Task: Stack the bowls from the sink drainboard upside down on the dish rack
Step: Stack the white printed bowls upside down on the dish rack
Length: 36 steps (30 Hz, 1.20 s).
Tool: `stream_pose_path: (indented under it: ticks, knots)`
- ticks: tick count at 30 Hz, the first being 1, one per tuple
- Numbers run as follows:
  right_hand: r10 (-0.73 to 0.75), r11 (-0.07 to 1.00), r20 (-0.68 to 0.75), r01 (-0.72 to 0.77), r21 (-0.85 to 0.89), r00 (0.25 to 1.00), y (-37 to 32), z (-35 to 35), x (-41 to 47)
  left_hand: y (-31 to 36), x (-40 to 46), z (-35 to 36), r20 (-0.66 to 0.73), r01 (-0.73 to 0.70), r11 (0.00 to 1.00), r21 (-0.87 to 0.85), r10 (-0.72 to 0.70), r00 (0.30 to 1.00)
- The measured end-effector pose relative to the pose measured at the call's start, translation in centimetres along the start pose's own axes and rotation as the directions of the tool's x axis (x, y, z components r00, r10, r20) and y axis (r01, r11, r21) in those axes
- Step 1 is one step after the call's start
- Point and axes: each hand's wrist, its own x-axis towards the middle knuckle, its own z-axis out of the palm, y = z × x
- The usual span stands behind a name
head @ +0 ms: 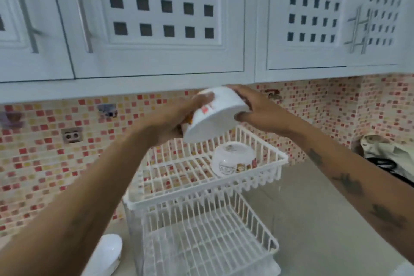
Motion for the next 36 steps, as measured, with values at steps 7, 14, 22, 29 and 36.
stream_pose_path:
  ticks: [7,14,22,29,36]
  knots:
    - [0.145,0.841,0.419,-0.335,0.426,0.896,6.9,-3.1,-0.2,-4.3,5.3,7.0,-0.251,-0.03,0.842,0.539,0.194,0.948]
    - [0.437,0.869,0.047,-0.435,0.235,0.898,12.2,2.5,0.6,-8.4,7.7,11.0,-0.241,0.089,0.752,0.653,0.096,0.966]
    - [0.534,0.819,0.086,-0.54,0.195,0.841,14.4,4.1,0.9,-10.2,8.4,12.0,-0.252,0.187,0.744,0.641,-0.026,0.967]
    - [0.515,0.84,0.125,-0.528,0.123,0.848,14.9,4.4,1.1,-10.7,8.7,12.3,-0.27,0.247,0.709,0.661,-0.083,0.959]
    - [0.505,0.863,0.06,-0.505,-0.016,0.861,14.4,5.2,1.8,-9.6,6.2,11.5,-0.262,0.277,0.741,0.612,-0.14,0.955]
